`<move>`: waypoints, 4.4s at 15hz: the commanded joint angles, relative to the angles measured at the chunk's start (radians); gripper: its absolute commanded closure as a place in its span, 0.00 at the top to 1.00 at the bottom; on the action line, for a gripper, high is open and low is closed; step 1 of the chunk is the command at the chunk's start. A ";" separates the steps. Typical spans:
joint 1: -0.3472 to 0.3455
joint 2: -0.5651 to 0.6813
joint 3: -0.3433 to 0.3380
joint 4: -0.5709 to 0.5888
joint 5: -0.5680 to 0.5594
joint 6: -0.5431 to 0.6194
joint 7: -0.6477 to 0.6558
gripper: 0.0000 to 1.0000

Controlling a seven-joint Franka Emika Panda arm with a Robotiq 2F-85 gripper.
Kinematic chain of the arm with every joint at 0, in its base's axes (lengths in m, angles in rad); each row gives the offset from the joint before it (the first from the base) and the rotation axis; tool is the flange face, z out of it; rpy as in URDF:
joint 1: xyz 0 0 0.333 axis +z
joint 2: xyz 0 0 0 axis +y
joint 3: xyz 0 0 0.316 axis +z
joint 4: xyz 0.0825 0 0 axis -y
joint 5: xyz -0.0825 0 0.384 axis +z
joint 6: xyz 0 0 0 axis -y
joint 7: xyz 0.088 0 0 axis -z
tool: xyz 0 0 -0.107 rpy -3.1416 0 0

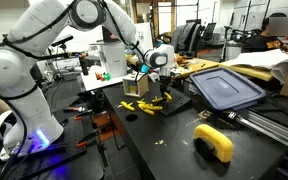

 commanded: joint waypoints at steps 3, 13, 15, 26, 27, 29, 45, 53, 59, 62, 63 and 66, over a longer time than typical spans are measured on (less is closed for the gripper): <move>-0.002 -0.093 0.006 -0.086 0.000 -0.033 0.003 0.30; 0.006 -0.308 0.023 -0.332 0.000 -0.065 -0.005 1.00; 0.006 -0.305 0.033 -0.338 0.006 -0.056 0.001 1.00; 0.002 -0.156 0.034 -0.182 0.086 -0.053 0.123 1.00; -0.001 -0.141 0.031 -0.166 0.094 -0.056 0.137 1.00; -0.006 -0.113 0.027 -0.138 0.106 -0.060 0.159 1.00; -0.035 -0.034 0.031 -0.037 0.121 -0.078 0.138 0.15; -0.031 -0.102 0.023 -0.099 0.110 -0.091 0.140 0.04; 0.022 -0.347 -0.086 -0.311 -0.018 -0.029 0.196 0.04; 0.055 -0.497 -0.142 -0.414 -0.165 -0.021 0.245 0.04; 0.065 -0.548 -0.155 -0.446 -0.226 -0.026 0.271 0.04; 0.091 -0.683 -0.169 -0.515 -0.464 -0.038 0.383 0.04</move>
